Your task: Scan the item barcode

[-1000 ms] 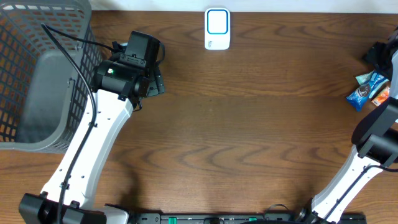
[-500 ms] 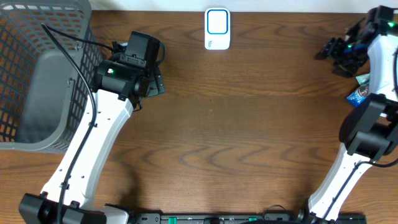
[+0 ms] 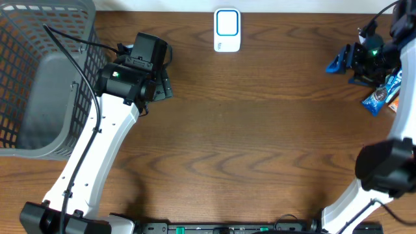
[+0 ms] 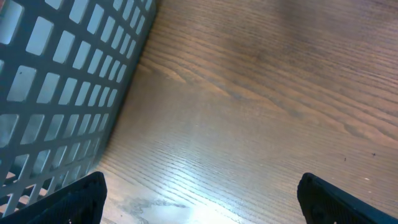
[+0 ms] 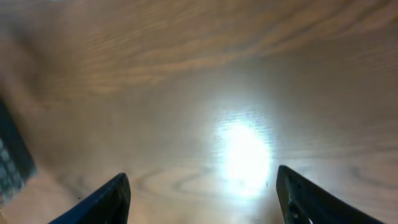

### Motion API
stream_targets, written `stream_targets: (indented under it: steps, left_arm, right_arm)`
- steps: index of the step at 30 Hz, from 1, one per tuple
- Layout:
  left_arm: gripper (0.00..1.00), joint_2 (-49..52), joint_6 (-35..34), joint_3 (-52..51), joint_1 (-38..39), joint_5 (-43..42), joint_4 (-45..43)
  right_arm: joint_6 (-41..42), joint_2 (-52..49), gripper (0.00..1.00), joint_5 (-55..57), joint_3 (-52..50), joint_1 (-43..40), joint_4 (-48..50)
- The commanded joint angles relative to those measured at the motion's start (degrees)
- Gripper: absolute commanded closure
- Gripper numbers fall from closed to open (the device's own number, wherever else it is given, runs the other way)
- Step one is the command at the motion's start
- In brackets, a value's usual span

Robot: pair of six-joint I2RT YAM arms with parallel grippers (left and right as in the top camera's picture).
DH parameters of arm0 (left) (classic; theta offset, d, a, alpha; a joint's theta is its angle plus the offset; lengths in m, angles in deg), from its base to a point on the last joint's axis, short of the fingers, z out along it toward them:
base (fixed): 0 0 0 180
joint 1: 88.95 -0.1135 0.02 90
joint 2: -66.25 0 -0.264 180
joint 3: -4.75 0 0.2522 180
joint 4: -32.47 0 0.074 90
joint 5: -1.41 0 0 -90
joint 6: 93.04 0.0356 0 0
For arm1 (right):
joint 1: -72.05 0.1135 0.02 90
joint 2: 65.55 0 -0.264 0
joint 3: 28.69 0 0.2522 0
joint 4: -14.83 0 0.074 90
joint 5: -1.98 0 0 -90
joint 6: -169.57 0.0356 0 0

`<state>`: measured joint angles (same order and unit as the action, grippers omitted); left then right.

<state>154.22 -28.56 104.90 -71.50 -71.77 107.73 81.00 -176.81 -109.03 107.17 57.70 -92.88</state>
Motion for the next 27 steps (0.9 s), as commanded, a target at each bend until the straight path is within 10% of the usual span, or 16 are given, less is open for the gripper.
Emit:
stream_targets:
  steps: [1,12,15,27]
  left_arm:
    - [0.02,0.11,-0.5,0.09,-0.13,0.37,0.17]
    - [0.02,0.11,-0.5,0.09,-0.13,0.37,0.15]
    - [0.02,0.11,-0.5,0.09,-0.13,0.37,0.15]
    - [0.02,0.11,-0.5,0.09,-0.13,0.37,0.17]
  right_arm:
    - [-4.02,4.02,0.28,-0.28,0.79,2.29,-2.64]
    - [-4.57,23.39,0.21,3.54,-15.45,13.77,-0.66]
    - [-2.73,29.49,0.01,3.54,-23.56,16.04,1.64]
    - [-2.78,36.37,0.01,3.58,-33.99,17.29,0.11]
